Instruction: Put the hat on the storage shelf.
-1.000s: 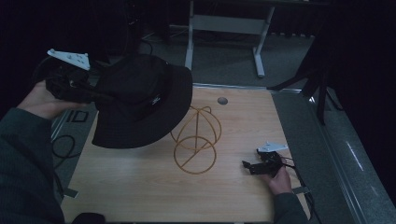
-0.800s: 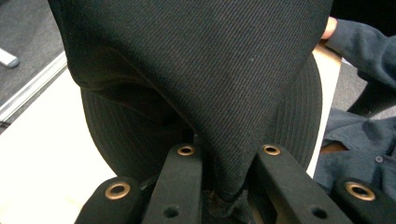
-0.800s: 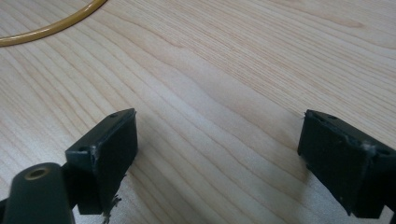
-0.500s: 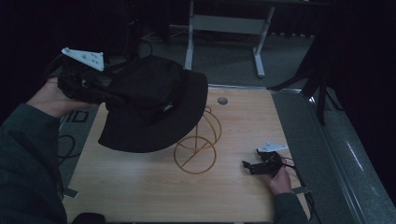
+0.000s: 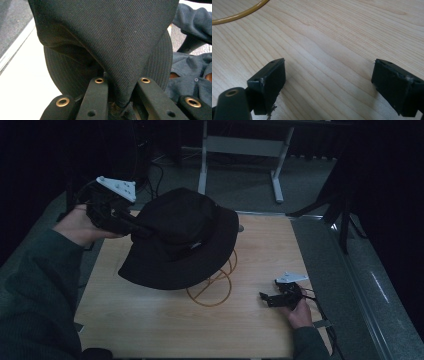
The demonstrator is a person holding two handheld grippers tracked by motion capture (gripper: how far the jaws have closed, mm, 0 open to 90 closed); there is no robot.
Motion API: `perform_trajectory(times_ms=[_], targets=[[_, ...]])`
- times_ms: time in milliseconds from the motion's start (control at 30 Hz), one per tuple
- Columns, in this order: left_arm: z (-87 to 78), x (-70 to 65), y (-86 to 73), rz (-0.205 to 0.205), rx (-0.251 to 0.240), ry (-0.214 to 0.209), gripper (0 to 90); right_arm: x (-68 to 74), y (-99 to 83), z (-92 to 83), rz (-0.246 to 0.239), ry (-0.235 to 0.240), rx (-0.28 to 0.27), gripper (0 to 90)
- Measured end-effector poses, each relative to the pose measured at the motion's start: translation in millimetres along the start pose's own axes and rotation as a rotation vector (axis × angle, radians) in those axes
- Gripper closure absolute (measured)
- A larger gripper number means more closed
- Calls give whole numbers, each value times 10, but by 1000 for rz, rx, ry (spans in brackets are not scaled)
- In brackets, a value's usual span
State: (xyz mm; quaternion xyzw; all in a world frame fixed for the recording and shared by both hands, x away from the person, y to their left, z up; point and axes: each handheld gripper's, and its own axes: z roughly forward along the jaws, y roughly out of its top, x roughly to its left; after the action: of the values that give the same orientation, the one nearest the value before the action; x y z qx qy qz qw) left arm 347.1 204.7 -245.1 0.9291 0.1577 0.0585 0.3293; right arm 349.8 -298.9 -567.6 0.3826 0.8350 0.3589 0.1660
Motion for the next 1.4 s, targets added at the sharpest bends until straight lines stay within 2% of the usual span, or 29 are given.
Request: perform_trajectory(times_ms=[433, 667, 900, 1033, 1400], targets=[[274, -43, 148, 28, 24, -27, 853, 1, 0, 0, 1, 0, 0, 119], [452, -67, 220, 45, 52, -43, 850, 1, 0, 0, 1, 1, 0, 119], [637, -77, 288, 53, 62, -32, 847, 1, 0, -1, 1, 0, 1, 119], [749, -54, 312, 43, 83, -11, 838, 2, 0, -1, 2, 0, 1, 119], [955, -17, 341, 23, 115, 7, 796, 1, 0, -1, 1, 0, 0, 119]])
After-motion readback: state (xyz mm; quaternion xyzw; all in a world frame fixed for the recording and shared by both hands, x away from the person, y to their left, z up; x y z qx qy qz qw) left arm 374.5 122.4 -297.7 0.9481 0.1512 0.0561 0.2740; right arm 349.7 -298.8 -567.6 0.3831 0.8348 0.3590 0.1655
